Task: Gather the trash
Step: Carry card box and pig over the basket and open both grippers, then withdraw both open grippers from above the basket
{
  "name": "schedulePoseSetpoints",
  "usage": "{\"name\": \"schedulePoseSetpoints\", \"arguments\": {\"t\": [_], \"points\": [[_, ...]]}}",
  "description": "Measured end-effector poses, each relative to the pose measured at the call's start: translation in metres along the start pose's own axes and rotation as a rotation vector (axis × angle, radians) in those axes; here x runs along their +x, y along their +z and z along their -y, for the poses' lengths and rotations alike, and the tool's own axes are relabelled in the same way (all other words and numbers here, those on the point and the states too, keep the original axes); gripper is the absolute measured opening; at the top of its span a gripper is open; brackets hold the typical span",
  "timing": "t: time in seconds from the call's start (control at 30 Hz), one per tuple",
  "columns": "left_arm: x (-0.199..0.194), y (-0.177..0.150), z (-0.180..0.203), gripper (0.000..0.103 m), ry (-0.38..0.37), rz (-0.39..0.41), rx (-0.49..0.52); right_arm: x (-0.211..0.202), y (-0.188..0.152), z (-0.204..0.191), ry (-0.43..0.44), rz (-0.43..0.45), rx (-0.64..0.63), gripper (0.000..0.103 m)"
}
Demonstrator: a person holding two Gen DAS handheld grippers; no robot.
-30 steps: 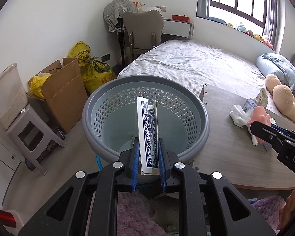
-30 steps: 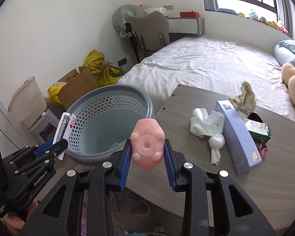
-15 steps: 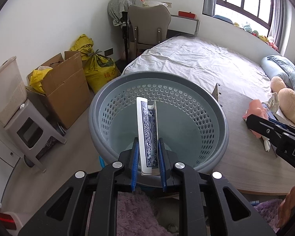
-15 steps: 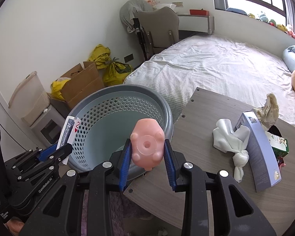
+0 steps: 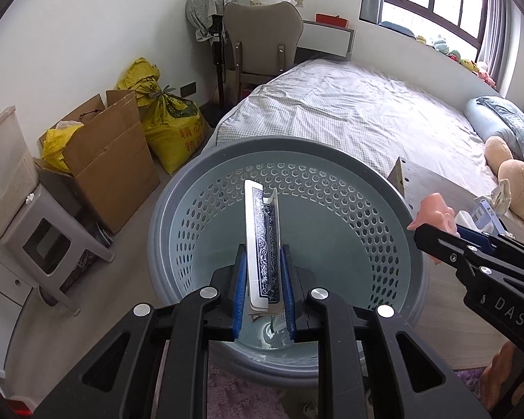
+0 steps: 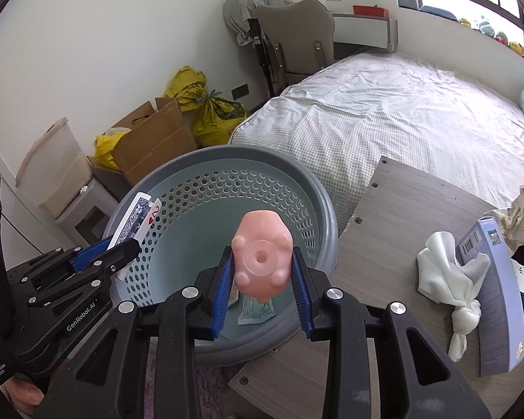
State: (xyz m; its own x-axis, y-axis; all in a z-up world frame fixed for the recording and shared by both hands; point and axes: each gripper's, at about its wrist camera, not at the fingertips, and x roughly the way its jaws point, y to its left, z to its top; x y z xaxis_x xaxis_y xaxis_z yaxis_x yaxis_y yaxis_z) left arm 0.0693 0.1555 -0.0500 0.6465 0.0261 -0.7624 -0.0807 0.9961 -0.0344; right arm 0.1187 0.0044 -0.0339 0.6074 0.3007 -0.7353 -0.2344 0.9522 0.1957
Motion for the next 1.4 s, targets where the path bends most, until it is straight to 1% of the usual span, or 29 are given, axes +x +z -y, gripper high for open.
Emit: {"name": "schedulePoseSetpoints", "arguments": {"t": [0.27, 0.53, 0.57, 0.6, 0.63, 0.67, 0.7, 0.87, 0.97, 1.03, 1.13, 1.23, 1.27, 1.4], "points": [[0.016, 0.011, 0.0, 0.018, -0.005, -0.016, 0.013, 0.014, 0.006, 0.0, 0.017, -0.014, -0.001, 0.034], [0.018, 0.011, -0.001, 0.019, -0.002, -0.02, 0.015, 0.015, 0.009, 0.0, 0.018, -0.012, -0.002, 0.034], [0.018, 0.012, -0.001, 0.021, -0.004, -0.02, 0.013, 0.014, 0.009, 0.0, 0.019, -0.012, -0.002, 0.034], [0.018, 0.012, -0.001, 0.028, -0.005, -0.02, 0.01, 0.014, 0.009, 0.0, 0.02, -0.009, -0.001, 0.039], [0.018, 0.012, -0.001, 0.032, -0.005, -0.018, 0.008, 0.013, 0.01, 0.0, 0.019, -0.005, 0.0, 0.043], [0.017, 0.012, -0.002, 0.037, -0.003, -0.014, 0.005, 0.012, 0.01, -0.001, 0.017, 0.004, -0.001, 0.05], [0.016, 0.012, -0.002, 0.039, 0.002, -0.009, 0.005, 0.01, 0.01, -0.001, 0.012, 0.013, -0.003, 0.054], [0.01, 0.01, -0.007, 0.051, 0.02, 0.003, -0.005, 0.009, 0.009, -0.004, 0.005, 0.018, -0.01, 0.054], [0.008, 0.009, -0.01, 0.052, 0.028, 0.006, -0.009, 0.009, 0.007, -0.004, 0.006, 0.013, -0.013, 0.054], [0.007, 0.008, -0.012, 0.055, 0.032, 0.007, -0.015, 0.009, 0.007, -0.005, 0.007, 0.012, -0.015, 0.055], [0.005, 0.008, -0.014, 0.056, 0.041, 0.011, -0.021, 0.007, 0.007, -0.006, 0.006, 0.017, -0.017, 0.058], [0.002, 0.008, -0.016, 0.063, 0.044, 0.014, -0.028, 0.007, 0.007, -0.006, 0.006, 0.018, -0.016, 0.059], [0.001, 0.007, -0.017, 0.067, 0.045, 0.015, -0.032, 0.007, 0.007, -0.006, 0.006, 0.018, -0.016, 0.059], [-0.002, 0.007, -0.019, 0.069, 0.054, 0.019, -0.048, 0.003, 0.006, -0.005, 0.002, 0.026, -0.015, 0.067]]}}
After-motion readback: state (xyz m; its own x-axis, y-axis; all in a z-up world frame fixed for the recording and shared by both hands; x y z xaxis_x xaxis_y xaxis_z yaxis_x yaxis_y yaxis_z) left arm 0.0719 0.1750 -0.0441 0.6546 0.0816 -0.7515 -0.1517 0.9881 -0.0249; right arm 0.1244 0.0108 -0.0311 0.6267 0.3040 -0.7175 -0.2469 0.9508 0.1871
